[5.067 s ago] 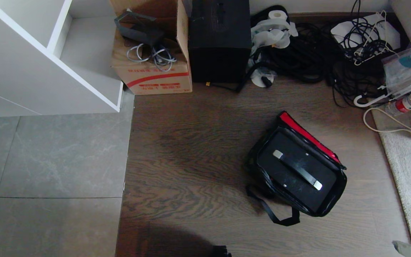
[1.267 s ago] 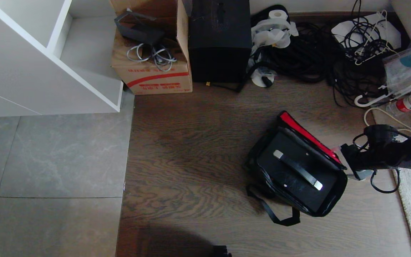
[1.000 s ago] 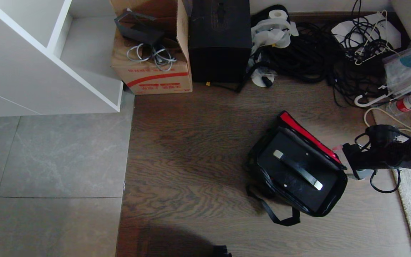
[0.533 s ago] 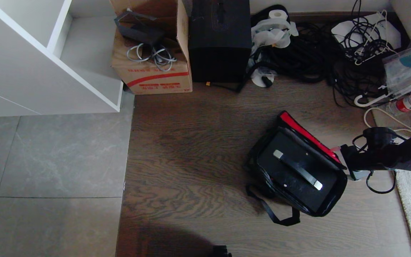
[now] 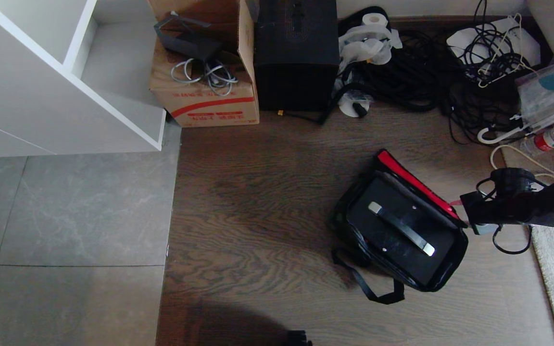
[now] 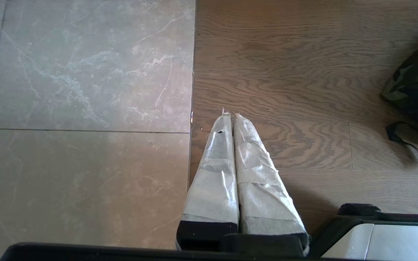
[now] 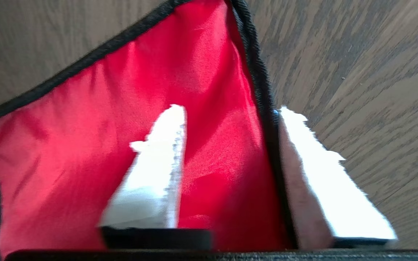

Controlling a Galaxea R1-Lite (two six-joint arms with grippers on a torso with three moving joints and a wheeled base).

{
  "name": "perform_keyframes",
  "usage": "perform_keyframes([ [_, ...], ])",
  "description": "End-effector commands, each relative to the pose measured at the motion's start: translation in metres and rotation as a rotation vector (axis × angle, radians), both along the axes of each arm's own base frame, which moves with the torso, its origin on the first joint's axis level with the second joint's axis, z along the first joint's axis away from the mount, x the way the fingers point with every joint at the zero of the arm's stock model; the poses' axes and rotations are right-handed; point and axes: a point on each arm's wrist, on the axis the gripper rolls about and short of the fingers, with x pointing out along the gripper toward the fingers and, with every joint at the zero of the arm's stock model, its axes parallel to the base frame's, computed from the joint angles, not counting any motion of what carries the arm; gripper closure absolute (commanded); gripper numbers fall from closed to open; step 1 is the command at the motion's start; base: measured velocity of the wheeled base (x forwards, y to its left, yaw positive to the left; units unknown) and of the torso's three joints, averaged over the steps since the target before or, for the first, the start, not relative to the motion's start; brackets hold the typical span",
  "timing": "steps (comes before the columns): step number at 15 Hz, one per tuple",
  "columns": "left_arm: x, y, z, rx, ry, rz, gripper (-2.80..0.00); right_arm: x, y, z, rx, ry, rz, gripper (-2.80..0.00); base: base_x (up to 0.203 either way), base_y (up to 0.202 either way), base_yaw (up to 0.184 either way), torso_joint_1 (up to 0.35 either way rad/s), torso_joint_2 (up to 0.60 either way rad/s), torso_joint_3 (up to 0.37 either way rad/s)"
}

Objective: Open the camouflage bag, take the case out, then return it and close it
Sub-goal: Close the top of the storage box

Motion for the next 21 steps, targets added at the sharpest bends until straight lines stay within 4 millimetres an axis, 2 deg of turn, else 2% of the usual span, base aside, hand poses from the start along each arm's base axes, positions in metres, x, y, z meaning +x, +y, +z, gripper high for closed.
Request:
perform_keyframes([
  [1,0.001,0.000,-0.003,0.000,0.006,0.000,0.00,0.001,0.000,-0.002,0.007,0.000,-0.001,0.00,0.000,0.000,0.000,0.000,0.00,0.000],
  [6,0.001,0.000,-0.003,0.000,0.006,0.000,0.00,-0.001,0.001,0.007,0.002,-0.016,0.013,0.00,0.000,0.000,0.000,0.000,0.00,0.000],
  [10,0.001,0.000,-0.003,0.000,0.006,0.000,0.00,-0.010,0.004,0.037,-0.059,-0.054,0.046,0.00,0.000,0.000,0.000,0.000,0.00,0.000],
  [11,0.001,0.000,-0.003,0.000,0.006,0.000,0.00,-0.016,0.006,0.043,-0.089,-0.053,0.066,0.00,0.000,0.000,0.000,0.000,0.00,0.000],
  [14,0.001,0.000,-0.003,0.000,0.006,0.000,0.00,-0.043,0.016,0.046,-0.192,0.010,0.164,0.00,0.000,0.000,0.000,0.000,0.00,0.000],
  [16,0.001,0.000,-0.003,0.000,0.006,0.000,0.00,-0.059,0.024,0.058,-0.272,0.011,0.231,0.00,0.000,0.000,0.000,0.000,0.00,0.000],
  [19,0.001,0.000,-0.003,0.000,0.006,0.000,0.00,-0.084,0.035,0.058,-0.387,0.044,0.342,0.00,0.000,0.000,0.000,0.000,0.00,0.000],
  [21,0.001,0.000,-0.003,0.000,0.006,0.000,0.00,-0.094,0.039,0.069,-0.476,-0.005,0.384,0.00,0.000,0.000,0.000,0.000,0.00,0.000],
])
